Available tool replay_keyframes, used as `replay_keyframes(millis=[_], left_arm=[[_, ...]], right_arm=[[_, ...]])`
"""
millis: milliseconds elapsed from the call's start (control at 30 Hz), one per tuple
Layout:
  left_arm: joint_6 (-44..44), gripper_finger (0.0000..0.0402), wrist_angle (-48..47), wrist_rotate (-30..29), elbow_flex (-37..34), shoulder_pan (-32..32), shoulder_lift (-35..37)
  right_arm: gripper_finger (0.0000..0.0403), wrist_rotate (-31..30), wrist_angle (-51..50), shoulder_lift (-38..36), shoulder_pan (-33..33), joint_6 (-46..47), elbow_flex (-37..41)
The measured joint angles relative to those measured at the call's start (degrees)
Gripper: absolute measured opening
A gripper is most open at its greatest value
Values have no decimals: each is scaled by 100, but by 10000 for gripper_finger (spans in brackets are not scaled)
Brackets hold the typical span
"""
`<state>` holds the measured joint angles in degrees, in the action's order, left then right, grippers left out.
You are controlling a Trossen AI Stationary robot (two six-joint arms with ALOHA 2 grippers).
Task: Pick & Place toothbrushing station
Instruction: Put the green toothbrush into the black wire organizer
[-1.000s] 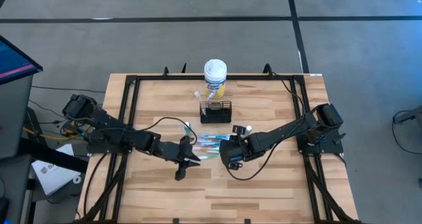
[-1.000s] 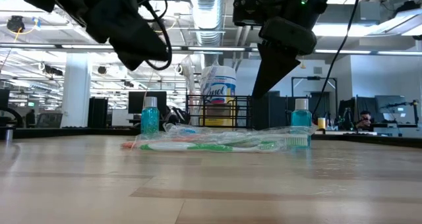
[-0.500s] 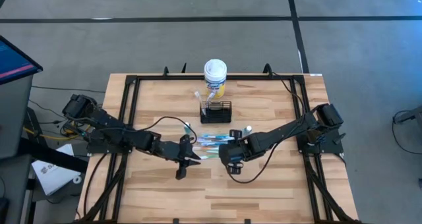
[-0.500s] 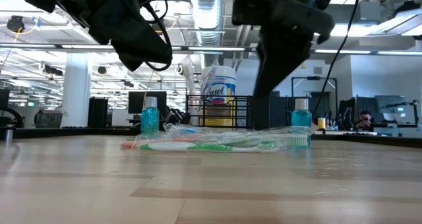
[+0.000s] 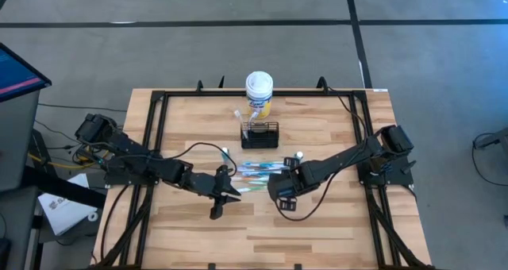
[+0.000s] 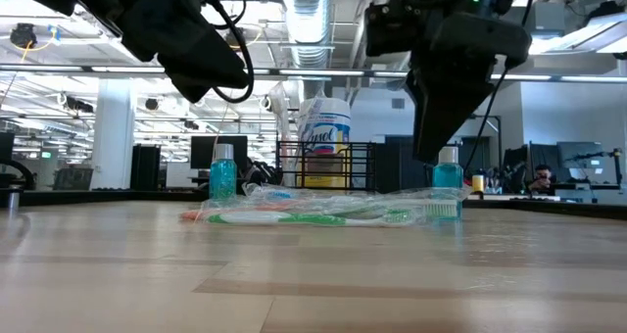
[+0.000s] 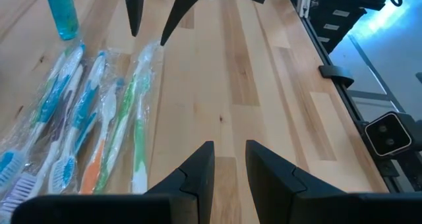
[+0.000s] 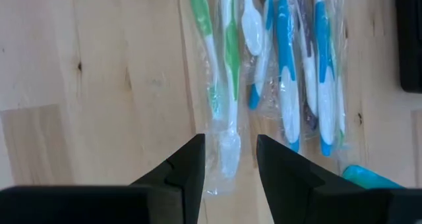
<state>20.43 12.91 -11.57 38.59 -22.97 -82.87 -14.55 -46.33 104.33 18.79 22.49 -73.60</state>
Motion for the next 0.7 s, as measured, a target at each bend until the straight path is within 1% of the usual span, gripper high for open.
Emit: replay_keyframes(millis=[100, 233, 367, 700], left_arm=[[0, 81, 0, 1, 0, -50, 0], [0, 81, 2, 2, 0, -117, 0], [0, 81, 7, 2, 0, -115, 0], [0, 81, 49, -66, 0, -110, 0]], right_arm=[[127, 35, 49, 0, 0, 5, 54], [127, 159, 167, 2, 0, 8, 410], [127, 395, 312, 7, -11, 26, 575], [127, 400, 631, 7, -174, 5, 920]])
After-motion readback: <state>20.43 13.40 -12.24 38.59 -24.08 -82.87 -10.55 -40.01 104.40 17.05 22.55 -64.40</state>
